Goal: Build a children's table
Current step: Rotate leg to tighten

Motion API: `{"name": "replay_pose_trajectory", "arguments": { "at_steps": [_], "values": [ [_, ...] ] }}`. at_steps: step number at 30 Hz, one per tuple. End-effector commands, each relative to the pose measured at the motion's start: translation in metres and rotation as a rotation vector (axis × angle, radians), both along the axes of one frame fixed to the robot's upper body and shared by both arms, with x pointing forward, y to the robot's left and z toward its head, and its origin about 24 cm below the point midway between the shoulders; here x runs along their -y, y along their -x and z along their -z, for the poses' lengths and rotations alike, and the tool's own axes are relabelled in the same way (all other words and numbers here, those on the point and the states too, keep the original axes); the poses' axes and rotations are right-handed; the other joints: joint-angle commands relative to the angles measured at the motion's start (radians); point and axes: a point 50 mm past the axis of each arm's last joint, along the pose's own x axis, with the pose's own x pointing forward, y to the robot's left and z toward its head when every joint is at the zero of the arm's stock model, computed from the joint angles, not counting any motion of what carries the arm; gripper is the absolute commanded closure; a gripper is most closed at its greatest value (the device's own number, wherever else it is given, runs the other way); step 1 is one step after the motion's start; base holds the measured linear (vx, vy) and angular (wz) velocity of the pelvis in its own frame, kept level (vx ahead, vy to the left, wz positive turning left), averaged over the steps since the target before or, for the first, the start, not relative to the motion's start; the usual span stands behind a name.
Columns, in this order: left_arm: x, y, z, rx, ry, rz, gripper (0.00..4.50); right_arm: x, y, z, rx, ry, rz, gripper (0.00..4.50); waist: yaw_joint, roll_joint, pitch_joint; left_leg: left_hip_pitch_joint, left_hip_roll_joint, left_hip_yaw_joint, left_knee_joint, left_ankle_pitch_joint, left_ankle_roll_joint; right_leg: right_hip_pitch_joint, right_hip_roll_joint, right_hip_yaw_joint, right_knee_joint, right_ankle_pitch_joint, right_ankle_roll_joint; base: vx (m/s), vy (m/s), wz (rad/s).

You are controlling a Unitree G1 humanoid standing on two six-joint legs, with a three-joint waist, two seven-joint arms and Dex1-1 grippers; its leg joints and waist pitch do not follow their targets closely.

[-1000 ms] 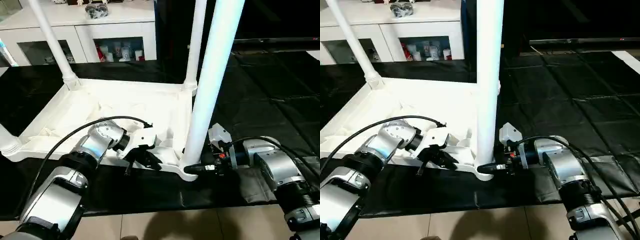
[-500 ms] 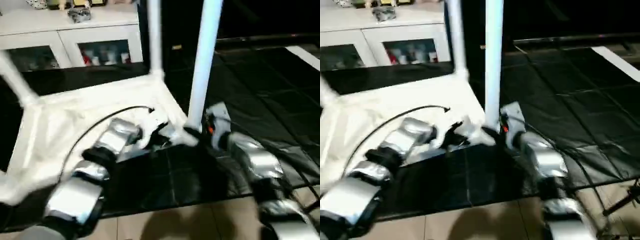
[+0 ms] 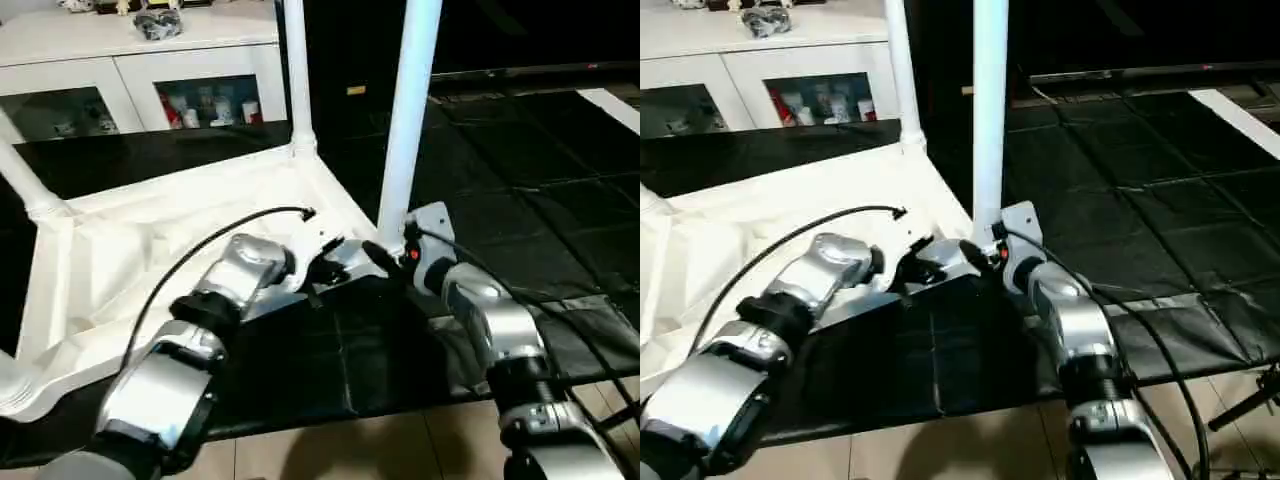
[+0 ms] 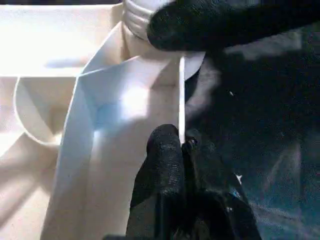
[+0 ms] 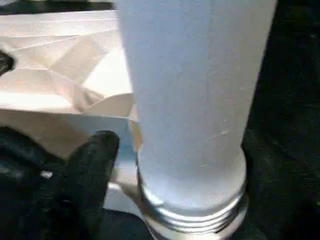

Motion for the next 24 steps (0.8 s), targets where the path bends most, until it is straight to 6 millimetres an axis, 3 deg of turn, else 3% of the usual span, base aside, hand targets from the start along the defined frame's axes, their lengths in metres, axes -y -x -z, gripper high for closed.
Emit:
{"name": "replay_pose_trajectory", "arguments": {
  "at_steps": [1,7,14,19,23,24],
  "values": [
    [0.005,0.002,-0.01,0.056,0.032,0.103,4.5,-0.017,0.008,-0.005,0.033,-0.044,-0.16,0.19,0.004,-0.011,-0.07,-0.002,0.036,-0.012,-0.054,-0.098,0.116,0.071,-0.073,0.062,-0.069,-0.232,-0.139,0.0,0.0,0.0],
    [-0.001,0.006,-0.008,0.055,0.021,0.171,4.5,-0.005,0.012,-0.007,0.058,-0.041,-0.212,0.04,0.011,-0.013,-0.07,0.0,0.041,-0.011,-0.054,-0.115,0.111,0.07,-0.075,0.065,-0.065,-0.232,-0.149,0.0,0.0,0.0],
    [-0.022,0.023,-0.005,-0.003,-0.003,0.422,4.5,0.027,0.035,-0.014,0.033,0.006,-0.502,0.04,0.034,-0.013,-0.069,0.001,0.044,-0.01,-0.055,-0.128,0.124,0.069,-0.075,0.065,-0.065,-0.248,-0.14,0.0,0.0,0.0],
    [-0.028,0.028,-0.006,-0.036,-0.033,0.513,4.5,0.034,0.041,-0.018,-0.004,0.014,-0.652,0.04,0.044,-0.015,-0.067,0.005,0.046,-0.009,-0.055,-0.154,0.106,0.065,-0.075,0.066,-0.071,-0.302,-0.133,0.0,0.0,0.0],
    [-0.031,0.03,-0.005,-0.045,-0.062,0.558,4.5,0.036,0.042,-0.019,-0.038,0.021,-0.726,0.04,0.054,-0.019,-0.069,0.004,0.047,-0.01,-0.055,-0.133,0.107,0.065,-0.075,0.067,-0.068,-0.295,-0.13,0.0,0.0,0.0],
    [-0.032,0.031,-0.005,-0.049,-0.074,0.575,4.5,0.036,0.042,-0.02,-0.054,0.019,-0.753,0.22,0.056,-0.018,-0.07,0.005,0.048,-0.01,-0.054,-0.132,0.107,0.064,-0.076,0.067,-0.066,-0.289,-0.132,0.0,0.0,0.0]
  ]
}}
